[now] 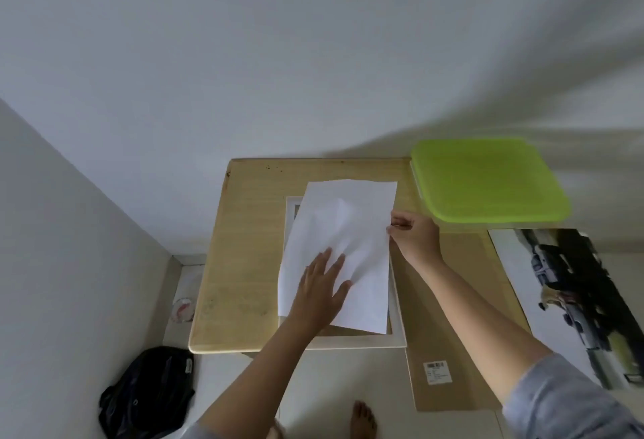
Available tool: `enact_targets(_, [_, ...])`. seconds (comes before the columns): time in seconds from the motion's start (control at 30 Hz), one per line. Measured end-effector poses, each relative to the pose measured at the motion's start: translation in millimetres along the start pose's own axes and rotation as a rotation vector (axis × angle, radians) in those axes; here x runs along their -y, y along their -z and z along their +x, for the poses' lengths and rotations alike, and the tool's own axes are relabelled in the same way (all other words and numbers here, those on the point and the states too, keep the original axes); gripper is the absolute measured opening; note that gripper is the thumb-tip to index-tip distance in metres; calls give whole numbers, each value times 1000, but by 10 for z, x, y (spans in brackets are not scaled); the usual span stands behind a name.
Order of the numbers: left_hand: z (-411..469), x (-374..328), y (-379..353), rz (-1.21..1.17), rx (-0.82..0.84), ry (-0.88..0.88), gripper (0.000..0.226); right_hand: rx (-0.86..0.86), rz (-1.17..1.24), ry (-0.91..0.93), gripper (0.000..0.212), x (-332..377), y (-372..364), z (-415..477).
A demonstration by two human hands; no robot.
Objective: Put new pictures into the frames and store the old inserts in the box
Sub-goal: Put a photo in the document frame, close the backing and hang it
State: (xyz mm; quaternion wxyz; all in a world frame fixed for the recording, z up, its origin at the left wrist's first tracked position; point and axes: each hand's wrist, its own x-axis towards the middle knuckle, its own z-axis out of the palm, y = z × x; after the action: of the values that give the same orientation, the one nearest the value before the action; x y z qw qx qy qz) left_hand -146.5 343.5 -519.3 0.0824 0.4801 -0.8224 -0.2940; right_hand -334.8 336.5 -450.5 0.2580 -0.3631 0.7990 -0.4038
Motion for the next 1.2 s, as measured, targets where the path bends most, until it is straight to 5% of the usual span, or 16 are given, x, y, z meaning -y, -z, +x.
enact_targets(0.13, [-47,-8,-183,207,18,33,79,44,-16,-79,21,-399,49,44])
enact_targets(0.2, [-65,-17,-272,254,50,59,69,89,-47,-72,8,-517,45,56])
enact_targets(0.33, [-165,-66,-377,272,97,99,79,183,-108,21,30,-587,-4,92])
enact_targets(0.4, [-191,-76,-379,264,75,130,70,207,-148,51,34,-614,-42,108])
enact_targets(0.53, [-192,-83,-348,259,-72,144,49,236,-203,47,5,-685,-127,56])
enact_targets(0.67, [-147,10,-324,222,-100,201,49,360,-381,227,43,-728,-221,-88])
enact_targets(0.77, [-170,79,-356,278,-52,204,72,480,-530,305,54,-763,-303,-195])
enact_targets(1.03, [-276,78,-425,282,-44,184,81,538,-661,380,58,-804,-378,-252])
enact_targets(1.2, [-260,136,-330,332,-1,255,63,565,-666,407,56,-760,-391,-229])
